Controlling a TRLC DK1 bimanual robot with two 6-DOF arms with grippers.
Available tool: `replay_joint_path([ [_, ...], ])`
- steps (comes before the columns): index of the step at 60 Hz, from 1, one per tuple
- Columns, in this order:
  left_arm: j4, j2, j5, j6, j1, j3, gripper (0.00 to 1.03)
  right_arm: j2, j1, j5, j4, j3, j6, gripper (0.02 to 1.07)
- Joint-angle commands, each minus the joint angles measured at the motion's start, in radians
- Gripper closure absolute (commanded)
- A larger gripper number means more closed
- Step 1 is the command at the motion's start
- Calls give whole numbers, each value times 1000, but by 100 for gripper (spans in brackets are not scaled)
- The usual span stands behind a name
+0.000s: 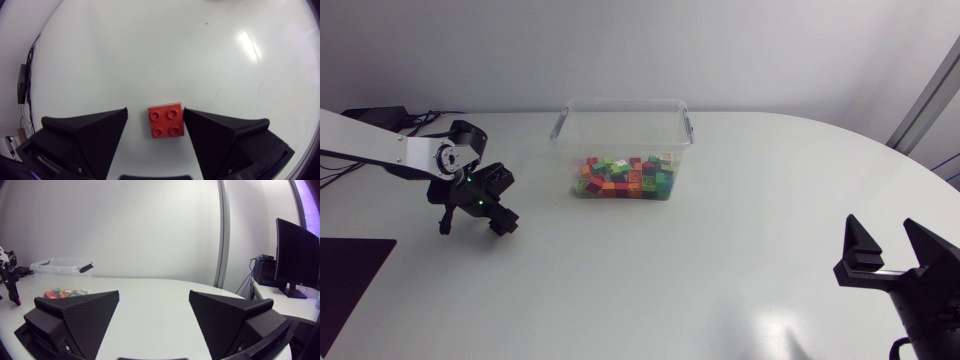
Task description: Place the duplo bricks in the container
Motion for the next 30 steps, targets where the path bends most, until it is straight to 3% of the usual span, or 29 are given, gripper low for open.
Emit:
replay_joint_path([
  [1,-4,41,-6,-12,-5,-9,48,-6,3,-5,-4,-16,17,6],
  [8,-4,56,-4,-29,-3,6,74,-4,3,-5,-4,-16,17,6],
  [20,-122,56,37,-61,14,60,77,-6,3,-5,-4,-16,17,6],
  [30,-246,-127,94,-75,12,103,78,-4,3,-5,-4,-16,17,6],
])
